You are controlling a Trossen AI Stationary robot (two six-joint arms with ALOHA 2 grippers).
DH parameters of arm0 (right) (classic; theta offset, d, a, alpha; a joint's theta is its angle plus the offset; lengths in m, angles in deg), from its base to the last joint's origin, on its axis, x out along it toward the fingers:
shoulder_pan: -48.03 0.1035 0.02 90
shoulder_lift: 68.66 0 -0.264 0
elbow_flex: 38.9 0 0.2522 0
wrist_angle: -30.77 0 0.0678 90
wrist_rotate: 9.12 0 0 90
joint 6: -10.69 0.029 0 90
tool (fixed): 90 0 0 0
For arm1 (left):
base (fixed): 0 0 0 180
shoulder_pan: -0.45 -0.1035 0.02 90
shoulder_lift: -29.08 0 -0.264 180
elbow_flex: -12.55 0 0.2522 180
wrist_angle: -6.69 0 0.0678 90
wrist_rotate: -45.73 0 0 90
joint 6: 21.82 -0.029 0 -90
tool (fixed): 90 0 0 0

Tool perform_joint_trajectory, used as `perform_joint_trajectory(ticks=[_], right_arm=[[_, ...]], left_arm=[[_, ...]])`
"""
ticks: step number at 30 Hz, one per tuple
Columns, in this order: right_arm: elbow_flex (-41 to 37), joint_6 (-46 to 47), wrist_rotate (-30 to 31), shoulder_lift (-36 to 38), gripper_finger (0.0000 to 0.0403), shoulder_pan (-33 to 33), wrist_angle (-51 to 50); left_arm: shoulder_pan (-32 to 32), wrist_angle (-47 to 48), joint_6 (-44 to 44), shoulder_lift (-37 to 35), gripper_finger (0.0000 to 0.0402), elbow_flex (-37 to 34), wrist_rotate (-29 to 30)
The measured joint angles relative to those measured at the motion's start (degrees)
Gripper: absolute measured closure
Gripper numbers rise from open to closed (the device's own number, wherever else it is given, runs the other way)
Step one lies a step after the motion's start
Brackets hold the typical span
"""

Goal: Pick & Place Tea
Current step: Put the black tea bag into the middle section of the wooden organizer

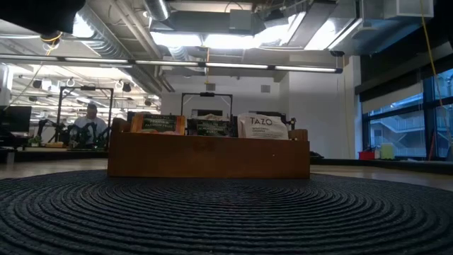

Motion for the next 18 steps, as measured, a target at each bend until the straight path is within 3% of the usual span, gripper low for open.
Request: perform_joint_trajectory(ticks=[5, 11, 14, 18], right_arm=[[0.02, 11.69, -6.07, 0.0, 0.0397, 0.7, -0.25], [0.04, 10.34, 10.22, 0.0, 0.0397, 0.28, -3.43], [0.0, 9.8, 11.76, -0.04, 0.0397, 0.08, -5.14], [0.02, 13.82, 16.66, -0.04, 0.0397, 0.7, -6.75]], left_arm=[[0.18, -0.13, -0.03, 0.12, 0.0302, 0.36, -6.25], [0.3, -3.03, -1.17, 0.1, 0.0302, 0.39, -5.7], [0.35, -2.16, -0.89, 0.07, 0.0302, 0.31, -3.93], [0.64, -0.16, 0.11, 0.07, 0.0302, 0.25, -9.09]])
